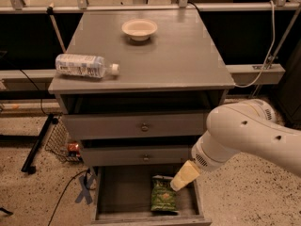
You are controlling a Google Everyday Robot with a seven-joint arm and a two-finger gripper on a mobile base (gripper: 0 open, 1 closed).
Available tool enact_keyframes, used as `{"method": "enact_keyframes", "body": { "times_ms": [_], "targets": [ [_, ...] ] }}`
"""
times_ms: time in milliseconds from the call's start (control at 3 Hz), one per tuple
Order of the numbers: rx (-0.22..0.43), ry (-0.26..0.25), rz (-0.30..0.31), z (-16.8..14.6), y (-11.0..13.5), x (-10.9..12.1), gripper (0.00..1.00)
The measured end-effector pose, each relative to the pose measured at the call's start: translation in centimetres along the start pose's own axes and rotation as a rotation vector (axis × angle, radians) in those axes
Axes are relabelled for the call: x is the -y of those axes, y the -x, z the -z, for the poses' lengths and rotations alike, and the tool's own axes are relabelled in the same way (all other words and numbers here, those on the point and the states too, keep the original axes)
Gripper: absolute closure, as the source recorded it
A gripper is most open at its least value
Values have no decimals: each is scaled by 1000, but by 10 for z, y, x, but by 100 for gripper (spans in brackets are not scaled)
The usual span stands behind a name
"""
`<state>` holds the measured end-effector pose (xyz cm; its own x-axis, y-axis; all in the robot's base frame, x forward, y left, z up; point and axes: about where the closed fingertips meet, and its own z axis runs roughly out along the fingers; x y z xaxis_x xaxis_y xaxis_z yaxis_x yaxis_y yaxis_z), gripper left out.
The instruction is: Pick green jalapeno chip bag from bottom drawer and place on counter
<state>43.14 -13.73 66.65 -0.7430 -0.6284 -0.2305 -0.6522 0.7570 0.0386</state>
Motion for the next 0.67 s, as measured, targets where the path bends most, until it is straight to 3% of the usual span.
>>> {"method": "enact_keyframes", "body": {
  "times_ms": [333, 667],
  "targets": [
    [11, 24, -19, -8, -3, 2, 0],
    [52, 87, -125, -40, -8, 21, 0]
  ]
}}
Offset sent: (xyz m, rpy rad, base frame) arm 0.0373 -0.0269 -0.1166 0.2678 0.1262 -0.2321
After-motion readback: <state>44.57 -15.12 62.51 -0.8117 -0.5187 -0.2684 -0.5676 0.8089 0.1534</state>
